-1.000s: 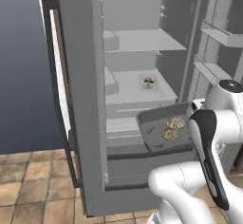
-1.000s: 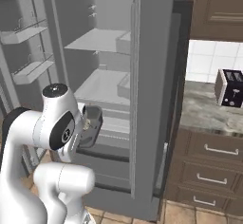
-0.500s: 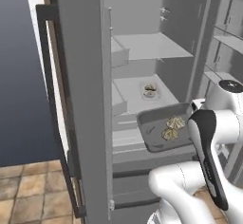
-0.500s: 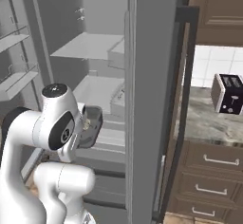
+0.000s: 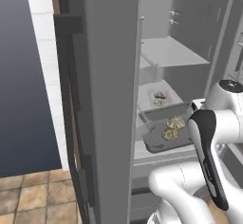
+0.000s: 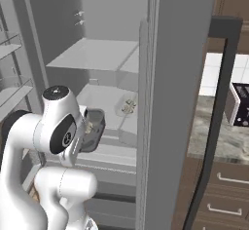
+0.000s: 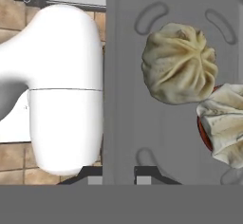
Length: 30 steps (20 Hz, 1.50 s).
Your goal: Place two dumplings into each of the tupperware containers and then place the containers in the fridge.
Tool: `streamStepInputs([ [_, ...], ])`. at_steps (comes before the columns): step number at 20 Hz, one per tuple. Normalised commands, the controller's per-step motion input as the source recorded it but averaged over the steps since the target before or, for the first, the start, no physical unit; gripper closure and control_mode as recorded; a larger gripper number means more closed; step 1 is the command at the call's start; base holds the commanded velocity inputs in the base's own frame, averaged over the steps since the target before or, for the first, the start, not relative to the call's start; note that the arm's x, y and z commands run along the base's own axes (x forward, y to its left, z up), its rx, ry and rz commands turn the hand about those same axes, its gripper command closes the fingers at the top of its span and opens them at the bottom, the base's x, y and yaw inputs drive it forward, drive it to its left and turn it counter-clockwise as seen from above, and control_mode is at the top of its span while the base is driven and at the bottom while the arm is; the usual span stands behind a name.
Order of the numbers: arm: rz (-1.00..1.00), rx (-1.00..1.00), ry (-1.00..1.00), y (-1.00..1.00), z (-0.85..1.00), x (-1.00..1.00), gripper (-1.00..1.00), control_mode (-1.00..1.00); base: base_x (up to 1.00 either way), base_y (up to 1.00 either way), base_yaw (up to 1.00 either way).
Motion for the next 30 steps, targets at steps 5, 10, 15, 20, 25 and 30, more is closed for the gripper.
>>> streamStepInputs([
  [5, 0.00, 0.00, 0.00, 0.02, 0.00, 0.10, 1.00, -1.00, 0.39, 0.11, -0.01],
  [10, 0.00, 0.00, 0.00, 0.08, 0.00, 0.51, 1.00, -1.00, 0.00, 0.00, 0.00],
  [15, -0.12, 0.09, -0.01, 0.07, 0.00, 0.43, 1.00, -1.00, 0.00, 0.00, 0.00],
  [20, -0.08, 0.04, 0.00, 0.32, 0.00, 0.51, 1.00, -1.00, 0.00, 0.00, 0.00],
  [25, 0.00, 0.13, 0.00, 0.01, -0.17, 0.55, 1.00, -1.00, 0.00, 0.00, 0.00],
  [30, -0.02, 0.03, 0.00, 0.05, -0.24, 0.46, 1.00, -1.00, 0.00, 0.00, 0.00],
])
